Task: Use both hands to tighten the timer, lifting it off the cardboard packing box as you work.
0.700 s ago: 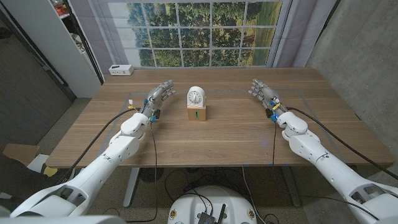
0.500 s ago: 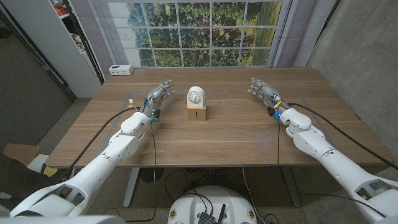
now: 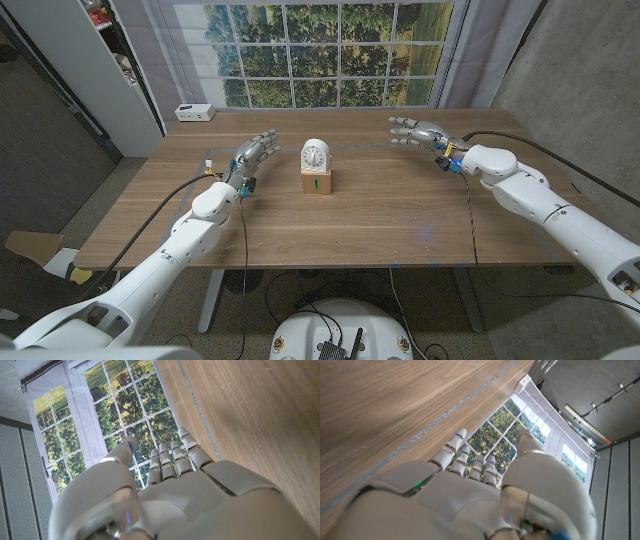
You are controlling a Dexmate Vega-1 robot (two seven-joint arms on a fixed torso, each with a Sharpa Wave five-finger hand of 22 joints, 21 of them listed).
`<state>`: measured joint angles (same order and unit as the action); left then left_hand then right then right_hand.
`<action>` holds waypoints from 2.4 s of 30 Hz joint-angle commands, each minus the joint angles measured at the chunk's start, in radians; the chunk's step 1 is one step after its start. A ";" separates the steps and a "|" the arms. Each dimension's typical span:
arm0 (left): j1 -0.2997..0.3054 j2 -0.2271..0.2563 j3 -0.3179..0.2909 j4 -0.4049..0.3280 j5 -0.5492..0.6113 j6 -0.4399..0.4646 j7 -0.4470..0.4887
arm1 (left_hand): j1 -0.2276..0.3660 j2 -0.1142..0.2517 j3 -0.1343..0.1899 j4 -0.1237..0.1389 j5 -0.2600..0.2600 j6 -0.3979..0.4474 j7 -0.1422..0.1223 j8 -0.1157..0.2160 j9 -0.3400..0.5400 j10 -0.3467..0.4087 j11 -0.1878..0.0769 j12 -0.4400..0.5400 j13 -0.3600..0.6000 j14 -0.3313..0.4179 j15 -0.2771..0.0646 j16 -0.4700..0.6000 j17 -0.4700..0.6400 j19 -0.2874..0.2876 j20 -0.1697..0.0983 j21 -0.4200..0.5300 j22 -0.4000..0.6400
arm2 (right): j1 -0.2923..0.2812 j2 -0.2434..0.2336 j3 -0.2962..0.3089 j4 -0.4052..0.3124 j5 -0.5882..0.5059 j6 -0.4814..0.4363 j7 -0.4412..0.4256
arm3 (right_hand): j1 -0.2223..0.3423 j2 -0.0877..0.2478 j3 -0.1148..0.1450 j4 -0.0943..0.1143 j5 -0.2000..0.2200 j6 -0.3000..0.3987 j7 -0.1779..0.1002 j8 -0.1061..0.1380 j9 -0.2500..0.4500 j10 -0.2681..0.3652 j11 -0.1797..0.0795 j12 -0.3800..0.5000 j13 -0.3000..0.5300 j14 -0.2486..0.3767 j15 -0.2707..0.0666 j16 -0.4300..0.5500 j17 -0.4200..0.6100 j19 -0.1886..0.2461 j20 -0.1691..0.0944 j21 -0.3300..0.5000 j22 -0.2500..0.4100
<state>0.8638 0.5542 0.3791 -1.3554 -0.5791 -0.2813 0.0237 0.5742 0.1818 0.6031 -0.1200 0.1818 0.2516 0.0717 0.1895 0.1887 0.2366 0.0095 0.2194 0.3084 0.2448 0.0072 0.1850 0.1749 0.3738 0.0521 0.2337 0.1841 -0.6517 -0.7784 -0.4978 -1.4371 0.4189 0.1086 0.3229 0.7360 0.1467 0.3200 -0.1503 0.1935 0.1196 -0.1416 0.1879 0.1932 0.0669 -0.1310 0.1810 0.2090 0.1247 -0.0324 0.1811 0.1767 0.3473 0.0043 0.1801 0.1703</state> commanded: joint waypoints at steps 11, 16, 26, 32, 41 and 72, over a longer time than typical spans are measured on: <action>0.017 0.012 -0.008 0.009 -0.001 -0.023 -0.014 | 0.003 -0.008 0.004 0.004 0.004 0.012 -0.006 0.007 0.004 0.010 -0.001 0.008 0.000 0.014 0.000 0.005 0.003 -0.006 0.002 -0.001 0.005 | 0.243 -0.082 -0.166 -0.180 -0.311 -0.078 0.270 | 0.122 0.001 0.045 -0.033 0.024 -0.082 -0.079 -0.003 0.007 -0.069 -0.029 0.005 0.006 -0.013 -0.111 0.010 0.004 -0.029 0.022 0.008 0.003; 0.020 0.009 -0.012 0.021 -0.007 -0.041 -0.026 | 0.003 -0.008 0.004 0.004 0.004 0.012 -0.005 0.007 0.004 0.011 0.002 0.008 -0.001 0.014 0.000 0.004 0.003 -0.006 0.003 -0.002 0.005 | 0.284 -0.061 -0.194 -0.186 -0.371 -0.050 0.310 | 0.160 -0.004 0.056 -0.031 0.028 -0.110 -0.078 -0.003 0.008 -0.107 -0.034 0.003 0.010 -0.010 -0.068 0.015 0.006 -0.029 0.036 0.012 0.004; 0.018 0.004 -0.012 0.039 -0.012 -0.054 -0.038 | 0.003 -0.009 0.005 0.004 0.005 0.013 -0.006 0.007 0.003 0.010 0.001 0.008 -0.002 0.014 0.000 0.003 0.002 -0.008 0.003 -0.003 0.004 | 0.364 -0.017 -0.252 -0.172 -0.481 0.004 0.397 | 0.243 0.021 0.095 -0.033 0.044 -0.127 -0.080 0.006 0.010 -0.123 -0.057 0.014 0.016 -0.010 -0.029 0.018 0.012 -0.025 0.034 0.018 0.006; 0.016 0.003 -0.010 0.046 -0.014 -0.055 -0.047 | 0.003 -0.009 0.004 0.004 0.005 0.013 -0.006 0.007 0.003 0.010 0.002 0.008 -0.003 0.014 0.000 0.003 0.002 -0.010 0.004 -0.004 0.004 | 0.421 0.020 -0.292 -0.147 -0.546 0.056 0.455 | 0.296 0.026 0.119 -0.035 0.057 -0.137 -0.080 0.007 0.010 -0.137 -0.070 0.015 0.018 -0.014 -0.035 0.018 0.015 -0.028 0.028 0.019 0.007; 0.027 -0.001 -0.011 0.037 -0.011 -0.062 -0.034 | 0.002 -0.009 0.004 0.005 0.005 0.019 -0.009 0.009 0.003 0.014 0.001 0.009 -0.004 0.015 0.001 0.002 0.002 -0.011 0.005 -0.005 0.004 | 0.467 0.069 -0.328 -0.108 -0.596 0.120 0.506 | 0.330 0.020 0.127 -0.032 0.063 -0.149 -0.080 0.008 0.011 -0.148 -0.073 0.017 0.021 -0.022 -0.034 0.018 0.017 -0.035 0.026 0.018 0.007; 0.044 -0.025 -0.012 0.066 -0.029 -0.096 -0.045 | 0.001 -0.010 0.004 0.006 0.005 0.022 -0.008 0.008 0.004 0.015 0.000 0.009 -0.007 0.016 -0.001 0.001 0.001 -0.014 0.008 -0.007 0.004 | 0.634 0.284 -0.451 0.133 -0.681 0.316 0.571 | 0.370 0.013 0.125 -0.022 0.070 -0.179 -0.080 0.007 0.013 -0.191 -0.068 0.015 0.028 -0.023 -0.012 0.025 0.023 -0.038 0.038 0.022 0.008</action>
<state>0.8998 0.5345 0.3693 -1.2943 -0.6003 -0.3692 -0.0213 0.5742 0.1817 0.6030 -0.1199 0.1817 0.2614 0.0618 0.1894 0.1884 0.2451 0.0106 0.2194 0.3015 0.2537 0.0089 0.1848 0.1745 0.3592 0.0589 0.2287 0.1837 -0.0939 -0.5829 -0.8913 -1.4222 -0.2311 0.3683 0.8735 1.0936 0.1620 0.4428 -0.1818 0.2593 -0.0496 -0.2181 0.1935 0.2024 -0.1170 -0.1968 0.1935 0.2350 0.0963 -0.0396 0.2014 0.1981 0.3055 0.0355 0.1964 0.1747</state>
